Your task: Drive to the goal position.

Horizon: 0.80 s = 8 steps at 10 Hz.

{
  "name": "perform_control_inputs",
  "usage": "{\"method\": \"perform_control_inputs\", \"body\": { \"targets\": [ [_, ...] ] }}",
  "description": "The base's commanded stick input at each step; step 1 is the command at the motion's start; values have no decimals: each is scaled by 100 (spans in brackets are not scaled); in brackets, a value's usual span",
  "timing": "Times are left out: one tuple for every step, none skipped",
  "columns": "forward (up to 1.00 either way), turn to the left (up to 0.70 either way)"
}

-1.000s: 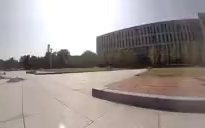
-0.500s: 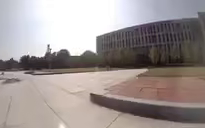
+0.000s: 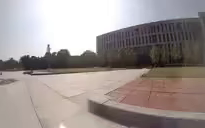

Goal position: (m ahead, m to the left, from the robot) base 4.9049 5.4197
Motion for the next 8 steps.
{"method": "perform_control_inputs", "body": {
  "targets": [
    [1, 0],
    [-30, 0],
    [-70, 0],
    [-70, 0],
    [-70, 0],
    [-70, 0],
    [-70, 0],
    [-70, 0]
  ]
}}
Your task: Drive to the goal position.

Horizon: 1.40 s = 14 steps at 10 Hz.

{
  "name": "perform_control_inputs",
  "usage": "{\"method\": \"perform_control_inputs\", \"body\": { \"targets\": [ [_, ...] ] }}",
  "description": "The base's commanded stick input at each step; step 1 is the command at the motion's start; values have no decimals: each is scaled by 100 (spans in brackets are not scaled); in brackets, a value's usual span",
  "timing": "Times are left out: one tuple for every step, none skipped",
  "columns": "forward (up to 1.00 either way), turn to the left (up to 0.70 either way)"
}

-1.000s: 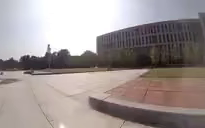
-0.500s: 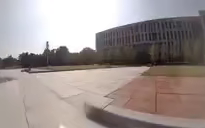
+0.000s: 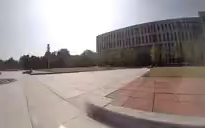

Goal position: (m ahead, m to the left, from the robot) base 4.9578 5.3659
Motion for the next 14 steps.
{"method": "perform_control_inputs", "body": {
  "targets": [
    [-70, 0],
    [-70, 0],
    [-70, 0],
    [-56, 0],
    [-17, 0],
    [0, 0],
    [0, 0],
    [0, 0],
    [0, 0],
    [35, 0],
    [67, 18],
    [70, 33],
    [70, 34],
    [70, 35]
  ]
}}
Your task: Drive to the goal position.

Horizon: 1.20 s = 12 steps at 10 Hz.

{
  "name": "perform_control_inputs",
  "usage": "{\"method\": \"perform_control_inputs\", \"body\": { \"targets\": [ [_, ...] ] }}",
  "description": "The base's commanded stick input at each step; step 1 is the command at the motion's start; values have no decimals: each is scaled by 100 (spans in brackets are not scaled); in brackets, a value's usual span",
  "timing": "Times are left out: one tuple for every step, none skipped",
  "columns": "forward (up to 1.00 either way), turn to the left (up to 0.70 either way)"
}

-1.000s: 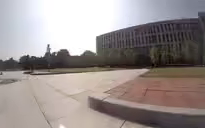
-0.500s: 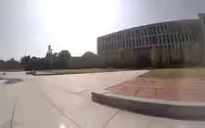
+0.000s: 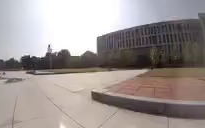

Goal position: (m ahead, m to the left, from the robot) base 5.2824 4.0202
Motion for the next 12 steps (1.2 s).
{"method": "perform_control_inputs", "body": {
  "targets": [
    [70, 35],
    [70, 35],
    [70, 35],
    [70, 35],
    [70, 32],
    [70, 16],
    [70, 2],
    [70, 2],
    [70, 2],
    [70, 2],
    [70, 0],
    [70, 0]
  ]
}}
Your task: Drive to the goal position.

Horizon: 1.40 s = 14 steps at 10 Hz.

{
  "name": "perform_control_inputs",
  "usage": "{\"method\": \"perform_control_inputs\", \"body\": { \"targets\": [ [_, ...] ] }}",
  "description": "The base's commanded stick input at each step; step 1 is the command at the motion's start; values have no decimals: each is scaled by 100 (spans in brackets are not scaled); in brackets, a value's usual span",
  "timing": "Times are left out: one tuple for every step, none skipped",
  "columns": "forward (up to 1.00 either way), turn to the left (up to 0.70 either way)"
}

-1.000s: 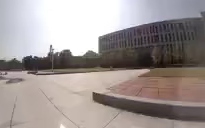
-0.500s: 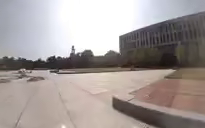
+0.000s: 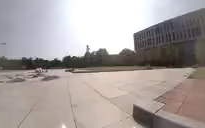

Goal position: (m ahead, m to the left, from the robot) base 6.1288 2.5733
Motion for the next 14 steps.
{"method": "perform_control_inputs", "body": {
  "targets": [
    [70, 0],
    [70, 0],
    [70, 0],
    [70, 0],
    [70, 0],
    [70, 0],
    [70, 0],
    [70, 0],
    [70, 0],
    [69, 0],
    [68, 0],
    [67, 0],
    [66, 0],
    [66, 0]
  ]
}}
